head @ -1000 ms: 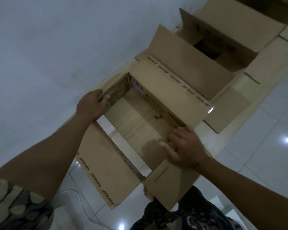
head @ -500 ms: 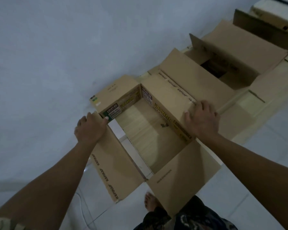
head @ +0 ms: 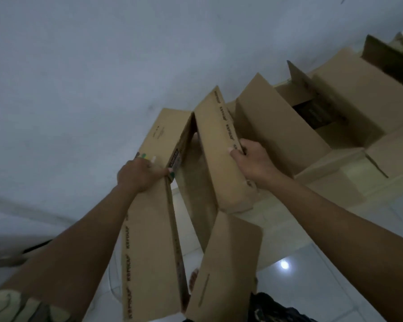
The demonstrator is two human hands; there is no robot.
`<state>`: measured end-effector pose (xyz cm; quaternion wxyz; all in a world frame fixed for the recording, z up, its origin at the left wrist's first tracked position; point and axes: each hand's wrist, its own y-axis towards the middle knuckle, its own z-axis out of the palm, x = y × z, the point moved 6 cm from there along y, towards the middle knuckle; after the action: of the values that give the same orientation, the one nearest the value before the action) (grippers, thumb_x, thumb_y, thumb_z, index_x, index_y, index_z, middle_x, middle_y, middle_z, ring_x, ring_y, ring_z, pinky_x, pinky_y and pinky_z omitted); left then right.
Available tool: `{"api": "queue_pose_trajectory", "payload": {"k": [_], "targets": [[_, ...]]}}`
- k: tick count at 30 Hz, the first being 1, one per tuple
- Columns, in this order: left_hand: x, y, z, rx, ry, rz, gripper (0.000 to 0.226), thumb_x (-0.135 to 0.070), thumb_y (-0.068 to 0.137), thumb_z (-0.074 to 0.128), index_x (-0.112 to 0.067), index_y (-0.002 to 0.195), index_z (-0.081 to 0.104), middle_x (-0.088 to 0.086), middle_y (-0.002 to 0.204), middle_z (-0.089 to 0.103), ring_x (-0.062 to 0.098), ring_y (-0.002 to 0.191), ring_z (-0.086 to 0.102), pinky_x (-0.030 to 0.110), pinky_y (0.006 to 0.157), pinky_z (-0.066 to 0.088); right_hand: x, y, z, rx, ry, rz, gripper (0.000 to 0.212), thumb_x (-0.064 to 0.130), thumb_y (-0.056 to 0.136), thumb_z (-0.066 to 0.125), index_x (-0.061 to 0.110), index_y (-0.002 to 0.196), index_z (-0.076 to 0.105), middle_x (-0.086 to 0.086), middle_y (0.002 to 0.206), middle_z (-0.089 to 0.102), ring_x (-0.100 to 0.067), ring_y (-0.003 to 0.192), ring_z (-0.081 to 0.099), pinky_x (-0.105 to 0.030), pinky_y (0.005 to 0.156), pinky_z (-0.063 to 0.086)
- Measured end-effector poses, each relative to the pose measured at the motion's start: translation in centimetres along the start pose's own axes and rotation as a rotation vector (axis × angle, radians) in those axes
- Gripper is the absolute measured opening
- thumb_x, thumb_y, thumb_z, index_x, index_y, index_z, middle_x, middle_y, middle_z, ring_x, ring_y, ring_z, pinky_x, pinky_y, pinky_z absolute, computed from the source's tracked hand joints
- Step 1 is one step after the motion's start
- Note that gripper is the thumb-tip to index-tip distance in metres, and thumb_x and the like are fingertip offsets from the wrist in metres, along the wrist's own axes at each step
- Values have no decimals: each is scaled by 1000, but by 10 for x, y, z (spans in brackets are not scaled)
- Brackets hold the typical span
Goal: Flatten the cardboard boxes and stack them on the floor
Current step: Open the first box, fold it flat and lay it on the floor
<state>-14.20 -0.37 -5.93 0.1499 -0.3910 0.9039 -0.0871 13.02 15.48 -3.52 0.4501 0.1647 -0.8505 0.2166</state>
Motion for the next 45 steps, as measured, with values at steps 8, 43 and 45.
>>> {"api": "queue_pose_trajectory", "payload": {"k": [8,43,45], "targets": [[-22,-44,-22,241,-503,55,19,-30,80,79,-12,87,79,2,95,71,18,91,67,30,79,56,51,-14,43,88,104,-103,25,34,105,41,24,116,61,3,97,65,-17,86,62,-29,66,48],[34,-46,53,215,-1339,-555,101,-93,64,45,-27,140,51,3,142,47,27,125,48,48,107,37,47,-11,-19,220,703,123,34,8,92,57,16,124,65,-15,113,72,-34,96,67,-50,86,54],[27,-36,40,316,-1367,-464,101,-97,59,43,-39,141,49,-2,140,50,27,130,45,52,113,29,45,-11,-19,257,773,141,37,8,90,57,12,126,63,-18,112,70,-34,95,65,-47,84,54]]}}
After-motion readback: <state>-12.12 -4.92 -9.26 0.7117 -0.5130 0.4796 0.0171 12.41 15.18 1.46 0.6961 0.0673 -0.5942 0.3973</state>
